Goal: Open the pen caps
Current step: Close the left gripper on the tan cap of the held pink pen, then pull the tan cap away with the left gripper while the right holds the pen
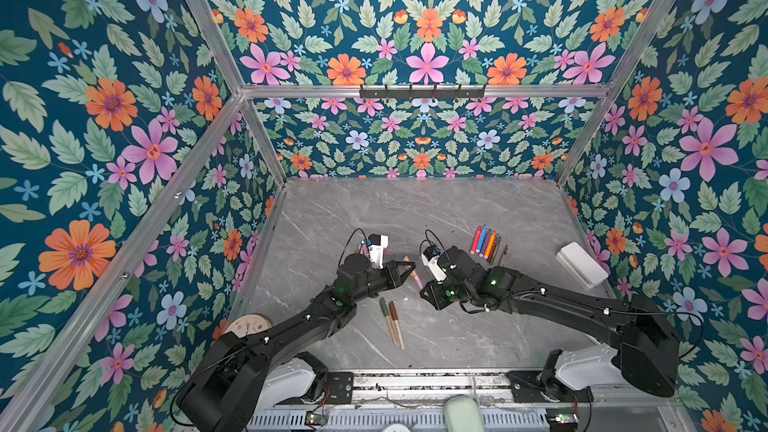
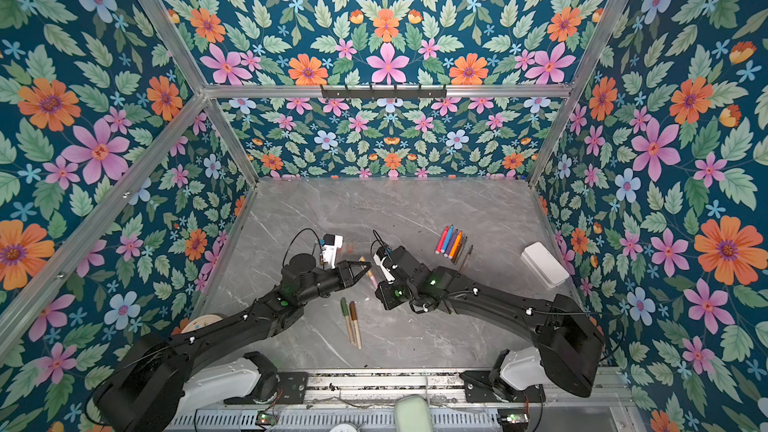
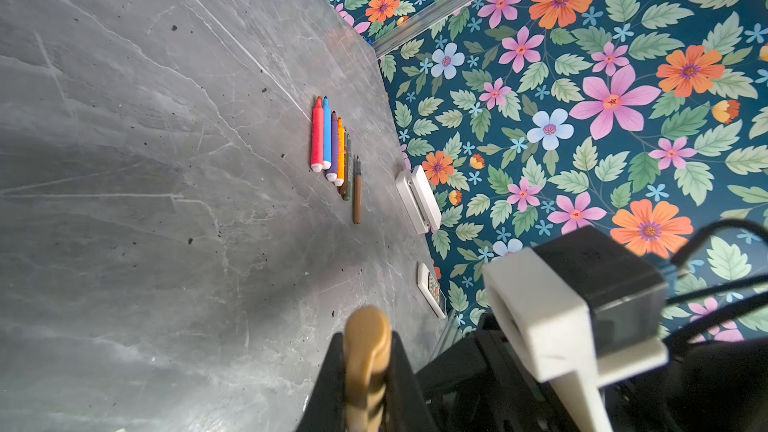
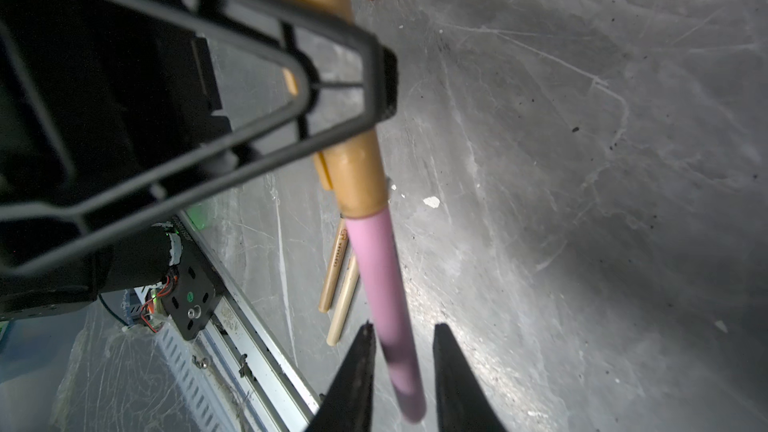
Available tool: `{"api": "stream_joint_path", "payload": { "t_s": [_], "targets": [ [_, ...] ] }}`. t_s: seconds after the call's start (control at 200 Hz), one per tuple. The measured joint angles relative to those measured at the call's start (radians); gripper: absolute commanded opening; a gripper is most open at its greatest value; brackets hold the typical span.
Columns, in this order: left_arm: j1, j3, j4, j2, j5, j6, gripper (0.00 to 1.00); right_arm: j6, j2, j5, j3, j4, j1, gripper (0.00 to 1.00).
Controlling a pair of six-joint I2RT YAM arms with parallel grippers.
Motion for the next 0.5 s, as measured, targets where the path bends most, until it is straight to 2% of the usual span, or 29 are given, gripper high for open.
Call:
{"api": "stream_joint_path", "payload": {
  "t_s": [0.225,0.31,0.44,0.5],
  "targets": [
    [0.000,-0.001,-0.002,-0.021,0.006,0.002,0.00,-0.005,0.034,-0.019,0.010,0.021,0.000,0.24],
    [0.000,-0.001,-0.016,-0.031,0.006,0.006,0.00,-0.004,0.041,-0.032,0.011,0.030,0.000,0.17],
    [0.000,0.000,-0.032,-0.039,0.006,0.008,0.00,-0.030,0.038,-0.063,0.011,0.037,0.004,0.00],
    [0.000,0.005,-0.035,-0.039,0.004,0.008,0.00,-0.035,0.032,-0.067,0.010,0.036,0.003,0.00]
  ]
}}
